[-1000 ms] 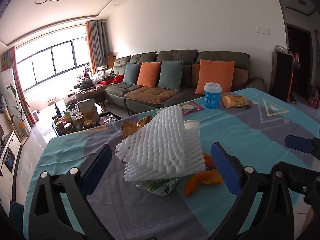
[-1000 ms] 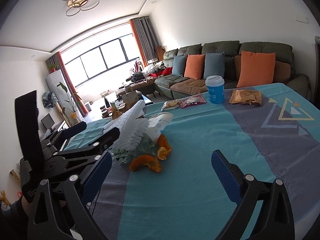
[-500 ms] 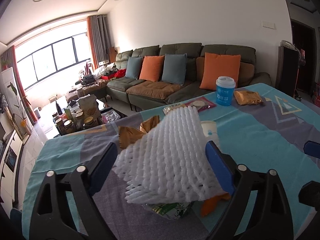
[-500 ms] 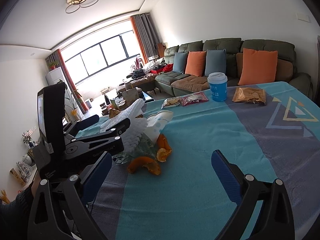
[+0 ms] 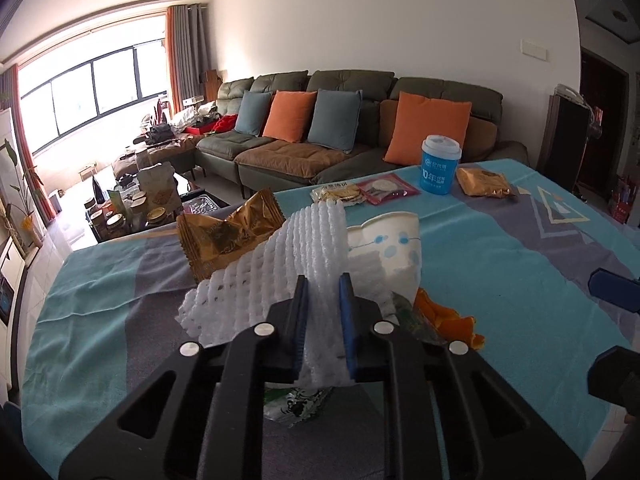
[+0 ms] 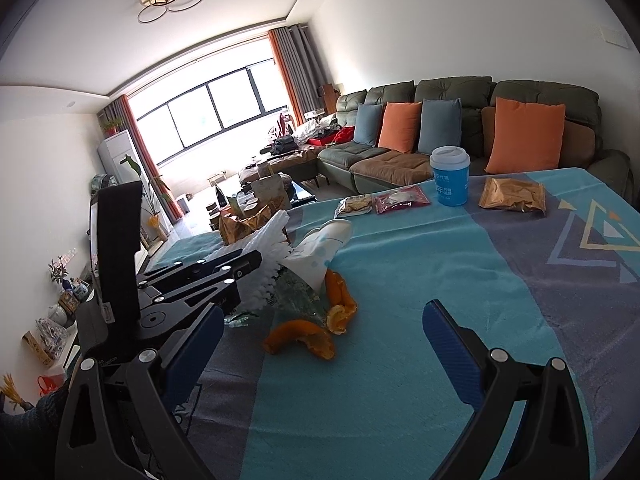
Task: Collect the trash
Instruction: 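Grasp the white foam net with the left tool while the right tool grasps another foam net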
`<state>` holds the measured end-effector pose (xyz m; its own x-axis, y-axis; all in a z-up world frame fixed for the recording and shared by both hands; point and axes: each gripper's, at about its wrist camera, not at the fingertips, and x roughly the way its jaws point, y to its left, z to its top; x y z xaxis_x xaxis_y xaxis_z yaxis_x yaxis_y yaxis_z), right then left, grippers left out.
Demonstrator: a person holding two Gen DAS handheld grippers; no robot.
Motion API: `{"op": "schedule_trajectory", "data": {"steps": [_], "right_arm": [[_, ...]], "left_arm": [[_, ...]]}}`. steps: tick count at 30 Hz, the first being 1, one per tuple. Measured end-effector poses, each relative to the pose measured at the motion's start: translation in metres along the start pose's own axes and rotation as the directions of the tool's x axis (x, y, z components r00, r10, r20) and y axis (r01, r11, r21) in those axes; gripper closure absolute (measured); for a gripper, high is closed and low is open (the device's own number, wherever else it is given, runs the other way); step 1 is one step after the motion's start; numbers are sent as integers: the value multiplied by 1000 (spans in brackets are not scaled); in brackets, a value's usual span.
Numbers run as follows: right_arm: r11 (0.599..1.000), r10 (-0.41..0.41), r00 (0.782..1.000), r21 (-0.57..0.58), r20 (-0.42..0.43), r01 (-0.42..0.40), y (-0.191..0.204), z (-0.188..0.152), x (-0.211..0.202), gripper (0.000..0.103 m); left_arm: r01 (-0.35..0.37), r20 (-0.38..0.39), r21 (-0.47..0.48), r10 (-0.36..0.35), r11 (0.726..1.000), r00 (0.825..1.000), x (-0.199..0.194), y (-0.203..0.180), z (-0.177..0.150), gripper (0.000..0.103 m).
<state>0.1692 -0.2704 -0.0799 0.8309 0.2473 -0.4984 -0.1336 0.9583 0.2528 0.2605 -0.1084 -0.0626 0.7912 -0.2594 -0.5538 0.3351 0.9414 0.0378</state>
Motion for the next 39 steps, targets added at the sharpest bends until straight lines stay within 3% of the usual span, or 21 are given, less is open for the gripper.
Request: {"op": "schedule_trajectory", "data": {"steps": [10,18,22,28,31,35,39], "right_arm": [[998,48,999,-41,5,-48,15,8,15,7],[990,115,993,-78,-12,-115,37,20,46,9],[985,154,987,-68,-40,-156,46,29,71,11],[972,234,967,-14,-99,-237,55,40,101,22],[975,216,971,-29,-104,-220,56,46,111,22],[977,205,962,-19,-180,-212,54,48,134,22],[977,198,956,-36,-216,-211,58,45,142,50]], "left_arm": [[24,69,-68,-19,997,997,-34,16,-1,92],[4,101,-126,8,992,995,-70,41,-3,92],[-17,111,-151,34,988,993,-85,54,-7,92],[-45,109,-196,68,980,992,-104,76,-16,92],[-44,105,-209,68,977,992,-108,83,-21,92],[-38,103,-221,62,974,993,-110,90,-25,92],[-39,104,-229,64,973,992,-112,95,-27,92]]}}
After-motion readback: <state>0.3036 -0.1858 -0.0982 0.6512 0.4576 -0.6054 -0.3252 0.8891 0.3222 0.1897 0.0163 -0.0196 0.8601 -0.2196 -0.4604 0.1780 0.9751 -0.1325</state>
